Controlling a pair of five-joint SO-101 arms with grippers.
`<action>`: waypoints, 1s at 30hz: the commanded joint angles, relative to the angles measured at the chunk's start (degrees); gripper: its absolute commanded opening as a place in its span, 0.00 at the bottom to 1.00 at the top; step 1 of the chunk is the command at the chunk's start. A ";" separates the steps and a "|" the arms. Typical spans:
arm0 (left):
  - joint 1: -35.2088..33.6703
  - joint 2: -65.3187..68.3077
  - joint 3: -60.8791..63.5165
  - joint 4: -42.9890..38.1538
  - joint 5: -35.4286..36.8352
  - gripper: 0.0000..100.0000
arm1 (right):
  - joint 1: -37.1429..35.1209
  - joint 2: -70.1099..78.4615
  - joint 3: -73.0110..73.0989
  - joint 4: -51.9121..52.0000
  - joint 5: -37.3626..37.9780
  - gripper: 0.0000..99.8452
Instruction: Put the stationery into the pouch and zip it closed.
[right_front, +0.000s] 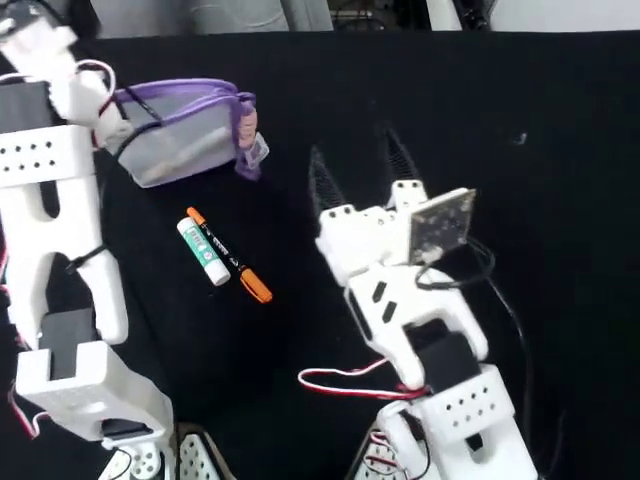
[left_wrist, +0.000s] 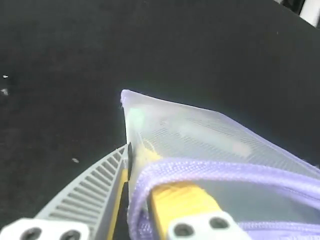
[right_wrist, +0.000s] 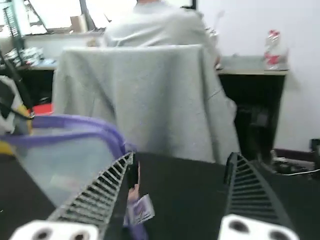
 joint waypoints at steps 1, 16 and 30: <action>-3.56 -0.62 -4.00 -2.02 0.18 0.03 | -3.25 4.53 -3.38 0.09 0.18 0.27; -18.86 -0.53 -3.74 -9.41 0.18 0.03 | -13.10 43.91 -9.36 -11.43 0.09 0.27; -23.52 -0.44 -3.47 -12.13 0.18 0.03 | -18.99 73.45 -32.75 2.55 0.44 0.27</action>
